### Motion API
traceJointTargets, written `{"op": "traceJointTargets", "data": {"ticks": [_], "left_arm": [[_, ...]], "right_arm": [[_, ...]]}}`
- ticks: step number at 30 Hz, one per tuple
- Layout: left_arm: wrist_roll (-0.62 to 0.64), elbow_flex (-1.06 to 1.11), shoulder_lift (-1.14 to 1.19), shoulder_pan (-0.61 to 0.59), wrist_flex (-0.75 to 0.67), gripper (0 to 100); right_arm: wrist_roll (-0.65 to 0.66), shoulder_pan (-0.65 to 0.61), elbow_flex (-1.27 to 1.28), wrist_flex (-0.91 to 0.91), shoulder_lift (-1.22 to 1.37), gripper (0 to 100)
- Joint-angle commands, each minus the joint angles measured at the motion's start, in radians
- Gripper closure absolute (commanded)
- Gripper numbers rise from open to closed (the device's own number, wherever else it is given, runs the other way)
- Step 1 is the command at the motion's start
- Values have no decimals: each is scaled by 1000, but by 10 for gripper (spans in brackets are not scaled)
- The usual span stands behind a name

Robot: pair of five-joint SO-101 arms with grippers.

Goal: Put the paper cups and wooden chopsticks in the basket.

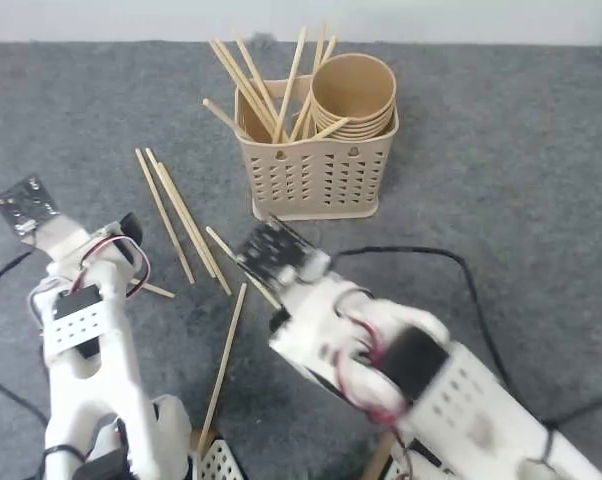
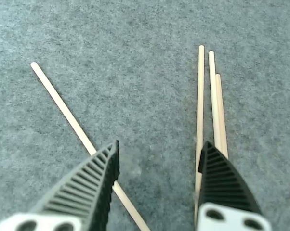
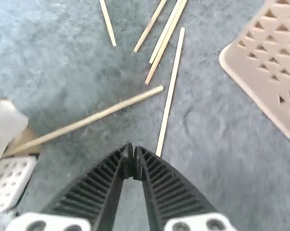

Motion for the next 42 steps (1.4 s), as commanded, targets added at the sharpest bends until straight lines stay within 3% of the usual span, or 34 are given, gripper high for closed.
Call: {"op": "traceJointTargets", "data": {"ticks": [1,10,13,24,31,39,42], "left_arm": [[-6,-7,-17,5,-23,750],[-3,-7,-17,2,-17,750],[-2,-7,-17,-5,-14,750],[0,-31,-15,-31,37,750],[48,-124,135,-32,41,750],[49,-305,330,-64,155,750],[49,-309,339,-63,152,750]], "right_arm": [[2,-1,61,12,-160,991],[3,-4,262,-260,-191,936],[3,-4,265,-355,-81,892],[3,2,249,-783,495,905],[5,54,103,-809,785,888],[8,156,-17,-817,986,895],[9,142,-28,-814,1004,941]]}}
